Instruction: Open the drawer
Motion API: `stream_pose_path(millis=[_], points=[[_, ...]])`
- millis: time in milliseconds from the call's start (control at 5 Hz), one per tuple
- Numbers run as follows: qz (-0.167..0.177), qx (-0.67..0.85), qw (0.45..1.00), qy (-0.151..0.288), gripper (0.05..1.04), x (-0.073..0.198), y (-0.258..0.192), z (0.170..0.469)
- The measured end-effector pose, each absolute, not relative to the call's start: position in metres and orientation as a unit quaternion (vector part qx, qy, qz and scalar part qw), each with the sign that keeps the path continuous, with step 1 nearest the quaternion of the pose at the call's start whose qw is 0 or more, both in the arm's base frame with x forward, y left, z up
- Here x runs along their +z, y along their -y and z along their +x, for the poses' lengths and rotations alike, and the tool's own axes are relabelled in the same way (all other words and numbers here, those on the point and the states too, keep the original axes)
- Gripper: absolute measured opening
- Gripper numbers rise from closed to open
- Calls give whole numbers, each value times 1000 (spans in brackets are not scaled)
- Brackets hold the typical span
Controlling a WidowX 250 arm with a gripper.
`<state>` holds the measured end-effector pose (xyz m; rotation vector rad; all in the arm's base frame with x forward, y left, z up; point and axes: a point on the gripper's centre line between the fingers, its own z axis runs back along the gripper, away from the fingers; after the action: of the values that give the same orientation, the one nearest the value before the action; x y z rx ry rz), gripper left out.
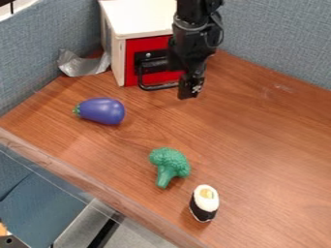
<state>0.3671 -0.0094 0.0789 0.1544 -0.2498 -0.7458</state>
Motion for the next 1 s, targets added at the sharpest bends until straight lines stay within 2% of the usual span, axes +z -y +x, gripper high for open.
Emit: stream_pose_path(millis=[400, 800, 1000], points=[[99, -338, 930, 110, 1000, 66, -8, 378], [107, -332, 933, 88, 1000, 46, -15, 380], [108, -331, 934, 85, 962, 40, -15, 386]])
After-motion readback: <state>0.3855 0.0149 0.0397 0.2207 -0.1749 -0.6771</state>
